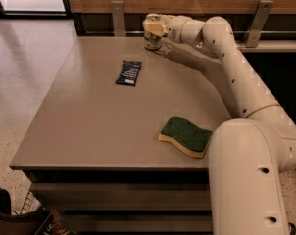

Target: Knock 7up can over

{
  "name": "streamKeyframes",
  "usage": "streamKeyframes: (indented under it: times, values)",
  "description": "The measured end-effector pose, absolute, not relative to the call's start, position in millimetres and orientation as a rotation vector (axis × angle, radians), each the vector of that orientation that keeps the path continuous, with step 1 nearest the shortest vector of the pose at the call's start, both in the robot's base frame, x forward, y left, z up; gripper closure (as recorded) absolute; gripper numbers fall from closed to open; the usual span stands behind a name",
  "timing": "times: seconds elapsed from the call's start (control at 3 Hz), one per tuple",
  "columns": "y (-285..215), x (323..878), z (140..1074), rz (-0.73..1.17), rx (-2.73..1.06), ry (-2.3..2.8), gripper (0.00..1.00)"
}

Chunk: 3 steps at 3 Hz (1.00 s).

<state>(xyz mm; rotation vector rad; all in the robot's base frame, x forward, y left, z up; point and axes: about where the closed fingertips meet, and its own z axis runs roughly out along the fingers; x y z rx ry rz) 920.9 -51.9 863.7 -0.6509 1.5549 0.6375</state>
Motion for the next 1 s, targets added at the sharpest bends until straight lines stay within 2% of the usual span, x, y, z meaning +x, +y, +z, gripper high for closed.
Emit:
streamKeyframes:
  times: [0.33, 1.0]
  values:
    - [-49.4, 921.0, 862.7, 0.641, -0.653, 1.555, 1.00]
    - [-48.0, 919.6, 861.7, 0.634, -0.663, 1.570, 1.00]
